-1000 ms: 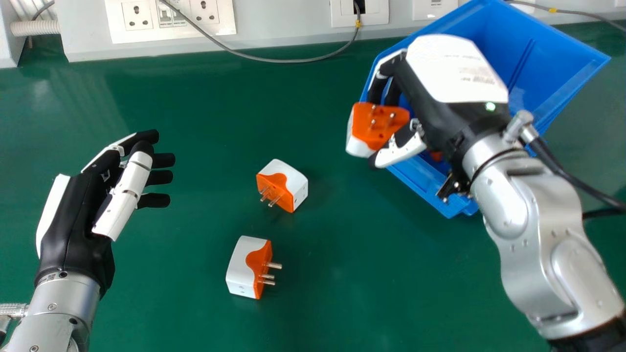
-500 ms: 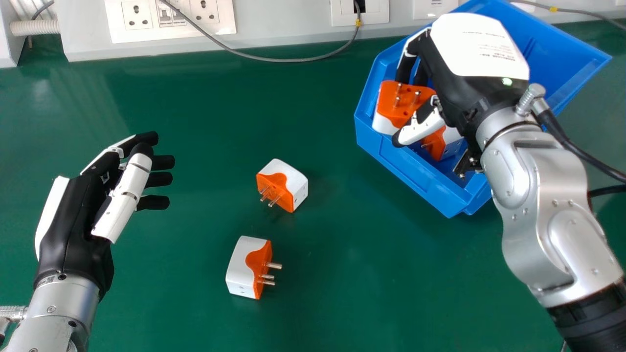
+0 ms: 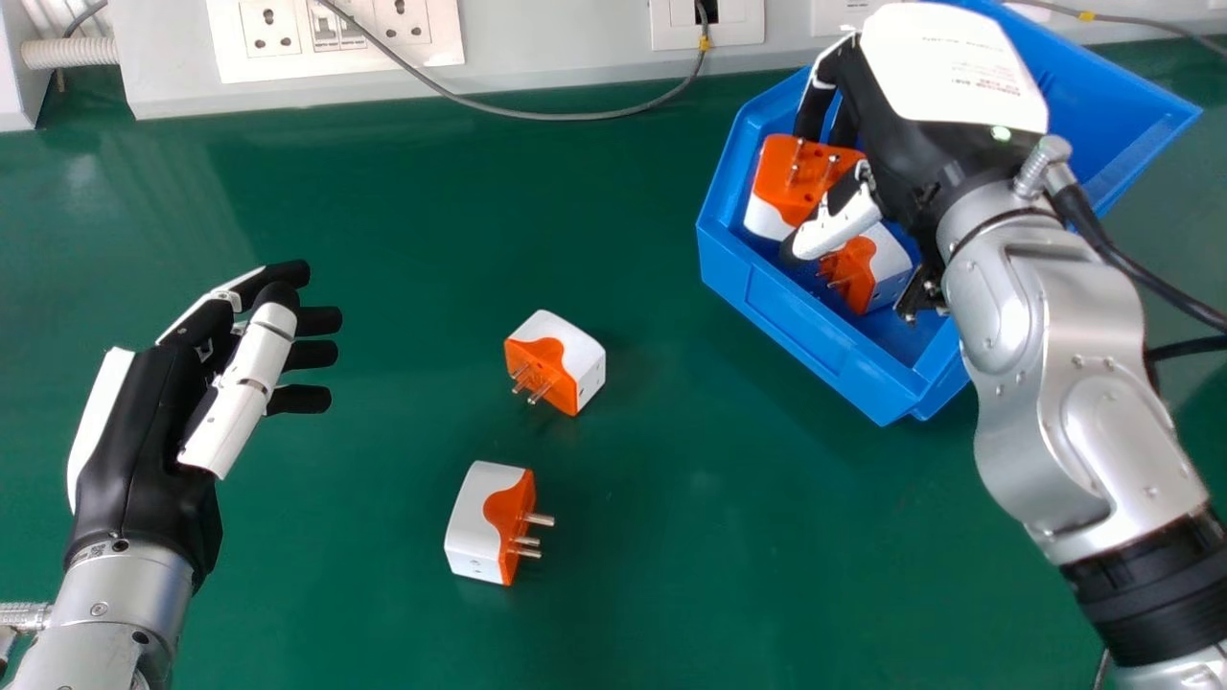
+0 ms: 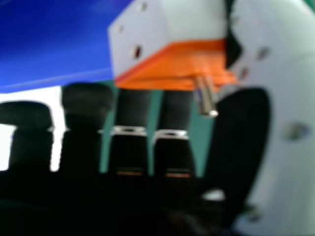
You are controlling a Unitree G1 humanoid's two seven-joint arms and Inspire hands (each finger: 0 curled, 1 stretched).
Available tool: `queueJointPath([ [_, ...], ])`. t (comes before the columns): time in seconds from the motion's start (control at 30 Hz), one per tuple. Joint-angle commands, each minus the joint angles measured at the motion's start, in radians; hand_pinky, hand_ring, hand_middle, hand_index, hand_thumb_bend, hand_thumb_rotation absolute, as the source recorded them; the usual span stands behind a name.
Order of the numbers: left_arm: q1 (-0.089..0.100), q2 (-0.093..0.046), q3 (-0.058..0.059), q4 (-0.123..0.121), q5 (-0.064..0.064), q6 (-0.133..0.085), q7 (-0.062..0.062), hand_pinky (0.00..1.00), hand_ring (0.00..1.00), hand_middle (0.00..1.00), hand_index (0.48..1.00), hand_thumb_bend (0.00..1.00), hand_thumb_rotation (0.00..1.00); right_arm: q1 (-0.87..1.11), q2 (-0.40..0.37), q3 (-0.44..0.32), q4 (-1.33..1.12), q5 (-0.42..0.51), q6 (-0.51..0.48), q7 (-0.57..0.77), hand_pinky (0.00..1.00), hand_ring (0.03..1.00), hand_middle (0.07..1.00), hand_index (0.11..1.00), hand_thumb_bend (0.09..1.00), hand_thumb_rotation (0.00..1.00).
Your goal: Pick all objects and put in blue box
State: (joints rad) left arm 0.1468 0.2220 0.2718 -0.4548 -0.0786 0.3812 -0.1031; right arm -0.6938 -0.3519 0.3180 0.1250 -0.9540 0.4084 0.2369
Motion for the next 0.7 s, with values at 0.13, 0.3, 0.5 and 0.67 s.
queueJointPath([
  [0.13, 0.001, 0.009, 0.005, -0.028, 0.007, -0.008, 0.007, 0.62, 0.71, 0.72, 0.793, 0.26, 0.69, -0.063, -0.001, 0.0, 0.034, -0.002, -0.004, -0.049, 0.09, 0.135, 0.378, 0.482, 0.505, 0.0],
  [0.3, -0.001, 0.01, 0.003, -0.028, 0.008, -0.008, 0.008, 0.61, 0.71, 0.72, 0.792, 0.26, 0.69, -0.073, 0.0, 0.002, 0.08, 0.012, -0.01, -0.073, 0.09, 0.136, 0.379, 0.48, 0.506, 0.0],
  [0.5, -0.002, 0.008, -0.001, -0.03, 0.008, -0.004, 0.01, 0.61, 0.71, 0.72, 0.792, 0.26, 0.69, -0.09, 0.003, 0.003, 0.141, 0.032, -0.018, -0.101, 0.07, 0.123, 0.394, 0.473, 0.511, 0.0],
  [0.67, -0.002, 0.005, -0.004, -0.042, 0.006, 0.008, 0.014, 0.61, 0.71, 0.72, 0.792, 0.26, 0.69, -0.111, 0.012, 0.009, 0.188, 0.044, -0.006, -0.117, 0.07, 0.117, 0.398, 0.47, 0.512, 0.0],
])
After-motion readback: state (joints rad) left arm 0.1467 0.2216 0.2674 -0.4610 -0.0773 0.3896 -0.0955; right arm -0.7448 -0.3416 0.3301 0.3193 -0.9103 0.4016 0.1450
